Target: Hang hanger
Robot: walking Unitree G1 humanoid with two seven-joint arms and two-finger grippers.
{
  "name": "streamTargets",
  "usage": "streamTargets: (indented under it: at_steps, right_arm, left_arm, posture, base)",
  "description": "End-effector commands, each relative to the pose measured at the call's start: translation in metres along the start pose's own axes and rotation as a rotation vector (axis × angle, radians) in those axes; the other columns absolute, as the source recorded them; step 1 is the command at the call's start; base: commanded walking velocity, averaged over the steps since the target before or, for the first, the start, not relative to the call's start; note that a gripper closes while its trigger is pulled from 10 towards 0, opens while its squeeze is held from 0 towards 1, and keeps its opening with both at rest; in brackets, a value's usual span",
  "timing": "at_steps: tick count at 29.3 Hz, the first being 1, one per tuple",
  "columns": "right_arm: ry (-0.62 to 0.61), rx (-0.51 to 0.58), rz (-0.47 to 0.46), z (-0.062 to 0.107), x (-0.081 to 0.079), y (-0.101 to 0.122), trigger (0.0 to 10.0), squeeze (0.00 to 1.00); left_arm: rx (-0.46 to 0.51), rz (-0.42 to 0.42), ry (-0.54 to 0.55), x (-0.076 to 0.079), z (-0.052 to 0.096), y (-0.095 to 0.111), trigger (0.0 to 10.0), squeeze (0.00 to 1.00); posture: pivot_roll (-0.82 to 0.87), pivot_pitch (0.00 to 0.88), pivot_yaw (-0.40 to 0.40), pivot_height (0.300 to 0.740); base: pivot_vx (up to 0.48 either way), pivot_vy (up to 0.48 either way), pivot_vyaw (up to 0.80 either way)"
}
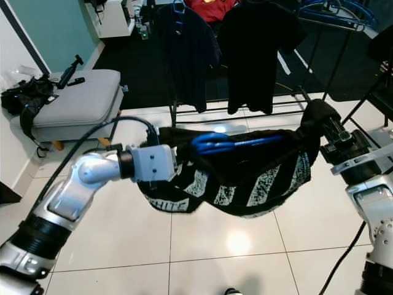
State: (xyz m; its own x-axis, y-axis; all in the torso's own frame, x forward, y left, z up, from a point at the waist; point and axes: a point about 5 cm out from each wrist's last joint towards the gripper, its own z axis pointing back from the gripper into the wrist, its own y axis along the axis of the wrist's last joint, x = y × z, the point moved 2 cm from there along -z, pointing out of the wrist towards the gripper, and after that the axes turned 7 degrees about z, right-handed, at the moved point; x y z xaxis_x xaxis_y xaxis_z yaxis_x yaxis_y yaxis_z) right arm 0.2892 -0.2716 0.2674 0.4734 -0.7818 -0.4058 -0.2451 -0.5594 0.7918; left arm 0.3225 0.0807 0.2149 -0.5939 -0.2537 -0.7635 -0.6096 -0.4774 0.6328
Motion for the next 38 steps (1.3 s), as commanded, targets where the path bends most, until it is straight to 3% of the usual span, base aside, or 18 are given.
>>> streamTargets:
  at_steps: [1,4,5,11,13,15,17,22,24,28,33,35,38]
  right_arm:
    - [0.013,0.036,0.034,-0.002,-0.002,0.010,0.0,0.00]
    - [0.019,0.038,0.045,-0.004,-0.003,0.014,0.0,0.00]
    - [0.066,0.043,0.065,-0.012,-0.013,0.018,0.0,0.00]
    - [0.080,0.056,0.085,-0.015,-0.017,0.023,0.0,0.00]
    - [0.029,0.069,0.128,-0.007,-0.005,0.036,0.0,0.00]
    - [0.029,0.069,0.128,-0.007,-0.005,0.036,0.0,0.00]
    - [-0.026,0.061,0.170,0.004,0.008,0.046,0.0,0.00]
    - [-0.053,0.054,0.196,0.013,0.012,0.051,0.0,0.00]
    - [-0.096,0.071,0.212,0.026,0.019,0.059,0.0,0.00]
    - [-0.121,0.080,0.216,0.033,0.022,0.063,0.0,0.00]
    - [-0.064,0.019,0.178,0.021,0.010,0.039,0.0,0.00]
    - [0.018,-0.079,0.124,0.010,-0.008,0.002,0.0,0.00]
    - [0.046,-0.112,0.097,0.006,-0.016,-0.012,0.0,0.00]
  left_arm:
    - [-0.051,-0.007,-0.041,0.009,0.001,-0.009,10.0,0.00]
    - [-0.082,0.009,-0.057,0.013,0.001,-0.013,10.0,0.00]
    - [-0.142,0.067,-0.064,0.022,-0.005,-0.021,10.0,0.00]
    - [-0.185,0.099,-0.048,0.024,-0.005,-0.027,10.0,0.00]
    - [-0.239,0.140,-0.023,0.018,0.006,-0.039,10.0,0.00]
    - [-0.239,0.140,-0.023,0.018,0.006,-0.039,10.0,0.00]
    - [-0.305,0.182,0.024,0.006,0.021,-0.054,10.0,0.00]
    - [-0.362,0.212,0.062,-0.003,0.033,-0.064,10.0,0.00]
    - [-0.410,0.232,0.089,-0.008,0.043,-0.072,10.0,0.00]
    - [-0.442,0.229,0.082,-0.009,0.048,-0.076,10.0,0.00]
    - [-0.417,0.253,0.065,-0.003,0.039,-0.071,10.0,0.00]
    - [-0.375,0.290,0.073,-0.001,0.027,-0.063,10.0,0.00]
    - [-0.362,0.306,0.079,0.000,0.024,-0.060,10.0,0.00]
  posture:
    - [-0.07,0.164,0.052,0.740]
    - [-0.07,0.163,0.052,0.740]
    - [-0.08,0.166,0.057,0.740]
    - [-0.08,0.167,0.058,0.740]
    - [-0.07,0.169,0.058,0.740]
    - [-0.07,0.169,0.058,0.740]
    - [-0.07,0.172,0.059,0.740]
    - [-0.07,0.175,0.059,0.740]
    - [-0.07,0.177,0.062,0.740]
    - [-0.07,0.176,0.062,0.740]
    - [-0.08,0.173,0.065,0.740]
    - [-0.08,0.168,0.064,0.740]
    - [-0.08,0.168,0.064,0.740]
  base:
    - [0.000,0.000,0.00]
    - [0.000,0.000,0.00]
    - [0.000,0.000,0.00]
    - [0.000,0.000,0.00]
    - [0.000,0.000,0.00]
    - [0.000,0.000,0.00]
    - [0.000,0.000,0.00]
    - [0.000,0.000,0.00]
    - [0.000,0.000,0.00]
    - [0.000,0.000,0.00]
    - [0.000,0.000,0.00]
    - [0.000,0.000,0.00]
    - [0.000,0.000,0.00]
